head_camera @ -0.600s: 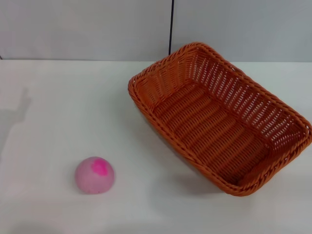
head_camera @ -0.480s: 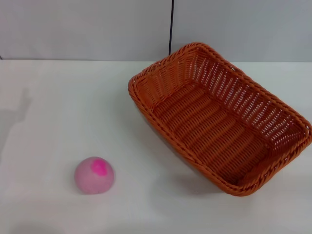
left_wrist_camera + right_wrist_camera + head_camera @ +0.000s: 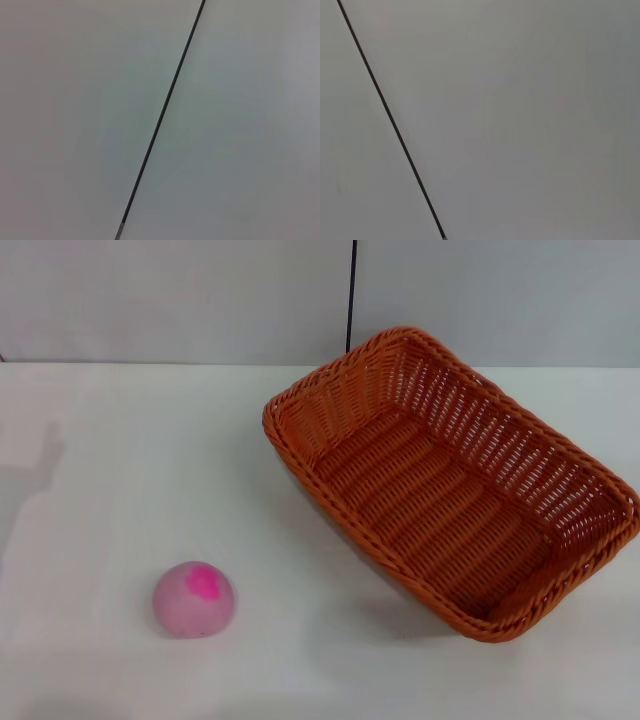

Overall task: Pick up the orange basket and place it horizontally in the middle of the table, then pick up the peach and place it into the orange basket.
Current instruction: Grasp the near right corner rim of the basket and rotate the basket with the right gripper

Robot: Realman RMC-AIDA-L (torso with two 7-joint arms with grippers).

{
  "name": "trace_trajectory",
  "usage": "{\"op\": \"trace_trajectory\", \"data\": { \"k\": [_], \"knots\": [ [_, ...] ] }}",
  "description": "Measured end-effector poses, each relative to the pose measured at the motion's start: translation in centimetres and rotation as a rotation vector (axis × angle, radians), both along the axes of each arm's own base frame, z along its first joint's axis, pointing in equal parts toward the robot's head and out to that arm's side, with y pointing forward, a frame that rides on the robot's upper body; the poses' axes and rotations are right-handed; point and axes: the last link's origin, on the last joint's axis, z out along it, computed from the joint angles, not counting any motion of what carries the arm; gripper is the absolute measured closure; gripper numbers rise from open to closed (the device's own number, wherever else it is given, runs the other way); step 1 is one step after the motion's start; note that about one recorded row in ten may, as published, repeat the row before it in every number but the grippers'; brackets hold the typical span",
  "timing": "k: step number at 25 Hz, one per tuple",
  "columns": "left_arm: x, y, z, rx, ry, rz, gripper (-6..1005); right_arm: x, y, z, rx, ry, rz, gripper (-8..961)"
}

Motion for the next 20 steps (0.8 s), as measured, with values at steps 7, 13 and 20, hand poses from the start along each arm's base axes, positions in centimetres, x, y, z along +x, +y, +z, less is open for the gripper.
{"op": "trace_trajectory", "data": {
  "k": [7, 13, 20],
  "knots": [
    [0.1, -0.3, 0.3, 0.017, -0.001, -0.013, 200, -0.2, 0.3, 0.0, -0.01, -0.008, 0.011, 289],
    [0.2, -0.6, 0.6, 0.039, -0.009, -0.025, 200, -0.6, 0.2, 0.8, -0.015, 0.003, 0.072, 295],
    [0.0, -1.0, 0.6, 0.039, -0.01, -0.017, 200, -2.5, 1.5, 4.2, -0.217, 0.061, 0.289, 303]
  ]
}}
